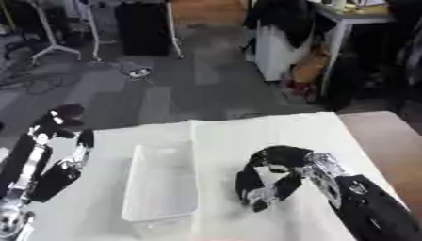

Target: Pick up objects on the table and place them in the box.

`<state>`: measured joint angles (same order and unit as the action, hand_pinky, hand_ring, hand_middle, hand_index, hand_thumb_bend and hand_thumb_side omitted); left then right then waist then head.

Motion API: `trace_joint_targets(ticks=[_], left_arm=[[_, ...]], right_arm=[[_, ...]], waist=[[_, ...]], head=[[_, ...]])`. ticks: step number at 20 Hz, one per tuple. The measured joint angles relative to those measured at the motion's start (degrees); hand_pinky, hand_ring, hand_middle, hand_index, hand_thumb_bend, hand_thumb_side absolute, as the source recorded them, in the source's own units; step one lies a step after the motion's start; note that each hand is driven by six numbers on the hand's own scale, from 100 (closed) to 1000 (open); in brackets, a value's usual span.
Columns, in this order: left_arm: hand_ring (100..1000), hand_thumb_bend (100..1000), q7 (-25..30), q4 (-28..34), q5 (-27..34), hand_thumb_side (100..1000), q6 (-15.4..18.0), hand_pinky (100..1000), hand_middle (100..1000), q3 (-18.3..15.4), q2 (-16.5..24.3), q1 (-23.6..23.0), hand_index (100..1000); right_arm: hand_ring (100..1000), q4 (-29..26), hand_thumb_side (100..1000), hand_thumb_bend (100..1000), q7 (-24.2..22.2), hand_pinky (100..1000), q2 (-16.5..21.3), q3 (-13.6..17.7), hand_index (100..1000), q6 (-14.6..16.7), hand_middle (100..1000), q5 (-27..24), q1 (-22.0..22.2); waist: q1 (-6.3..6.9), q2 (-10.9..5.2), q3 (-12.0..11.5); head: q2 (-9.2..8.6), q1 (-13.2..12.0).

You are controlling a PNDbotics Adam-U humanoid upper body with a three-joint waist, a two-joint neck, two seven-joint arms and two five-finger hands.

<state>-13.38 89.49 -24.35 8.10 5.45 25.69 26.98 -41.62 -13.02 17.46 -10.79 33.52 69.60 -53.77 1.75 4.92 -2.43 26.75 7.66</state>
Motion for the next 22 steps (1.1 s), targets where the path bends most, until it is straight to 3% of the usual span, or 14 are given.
trace_joint_targets(ticks=[14,15,16,17,18,22], left_arm=[[752,100,0.1,0.3,0.3,872,0.1,642,851,0.0,0.0,0.0,872],[751,100,0.1,0.3,0.3,872,0.1,641,851,0.0,0.0,0.0,872],[752,100,0.1,0.3,0.3,872,0.1,641,851,0.0,0.0,0.0,872],[752,100,0.1,0.3,0.4,872,0.1,641,851,0.0,0.0,0.0,872],[750,100,0.1,0.3,0.4,872,0.1,642,851,0.0,0.0,0.0,872],[747,100,0.2,0.3,0.6,872,0.0,642,851,0.0,0.0,-0.1,872]], right_arm=[[743,3.3,1000,925,9.0,832,-2.0,1.4,877,-2.9,706,9.3,0.5],[496,3.4,954,903,9.3,363,-2.0,1.4,814,-2.9,591,9.6,0.5],[631,3.4,1000,933,9.6,619,-2.0,1.7,856,-3.1,658,9.7,0.5],[631,3.4,1000,933,10.0,619,-2.0,1.8,856,-3.3,658,9.9,0.5],[100,3.4,655,736,10.4,100,-2.0,1.8,311,-3.5,169,10.0,0.6],[102,2.1,613,820,13.2,100,-3.7,4.5,358,-2.4,188,9.0,2.3]], waist=[[0.07,0.3,-0.5],[0.07,0.3,-0.5],[0.07,0.3,-0.5],[0.07,0.32,-0.5],[0.12,0.37,-0.5],[0.82,0.39,0.2]], head=[[-0.43,0.0],[-0.43,0.0],[-0.43,0.0],[-0.43,0.0],[-0.43,0.0],[-0.45,0.0]])
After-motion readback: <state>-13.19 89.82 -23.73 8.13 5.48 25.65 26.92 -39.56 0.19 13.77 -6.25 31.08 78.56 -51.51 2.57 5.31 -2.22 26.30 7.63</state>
